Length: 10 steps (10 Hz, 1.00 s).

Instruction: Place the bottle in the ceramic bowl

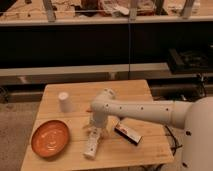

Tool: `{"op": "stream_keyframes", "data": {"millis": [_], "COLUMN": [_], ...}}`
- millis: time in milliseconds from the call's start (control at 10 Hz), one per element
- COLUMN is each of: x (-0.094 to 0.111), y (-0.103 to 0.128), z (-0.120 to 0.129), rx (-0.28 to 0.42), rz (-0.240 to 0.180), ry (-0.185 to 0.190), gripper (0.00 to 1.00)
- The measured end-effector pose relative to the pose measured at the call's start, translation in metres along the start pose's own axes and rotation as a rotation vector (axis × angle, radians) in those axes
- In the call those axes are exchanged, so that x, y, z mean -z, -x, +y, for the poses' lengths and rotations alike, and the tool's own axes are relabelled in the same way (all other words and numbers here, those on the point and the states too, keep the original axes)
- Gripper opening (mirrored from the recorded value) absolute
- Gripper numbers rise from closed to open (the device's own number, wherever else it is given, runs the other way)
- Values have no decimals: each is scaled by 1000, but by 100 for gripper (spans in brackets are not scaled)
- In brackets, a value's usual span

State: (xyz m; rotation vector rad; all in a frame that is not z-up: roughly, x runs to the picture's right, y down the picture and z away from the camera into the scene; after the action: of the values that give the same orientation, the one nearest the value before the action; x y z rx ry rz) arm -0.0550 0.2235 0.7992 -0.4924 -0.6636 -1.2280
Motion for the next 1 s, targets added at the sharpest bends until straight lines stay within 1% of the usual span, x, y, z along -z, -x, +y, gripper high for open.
{"op": "stream_keyframes", "data": {"millis": [1000], "x": [-8], "y": [-1], "z": [-2], "rx": [10], "rz": [-17], "ry": [-20], "gripper": [80]}}
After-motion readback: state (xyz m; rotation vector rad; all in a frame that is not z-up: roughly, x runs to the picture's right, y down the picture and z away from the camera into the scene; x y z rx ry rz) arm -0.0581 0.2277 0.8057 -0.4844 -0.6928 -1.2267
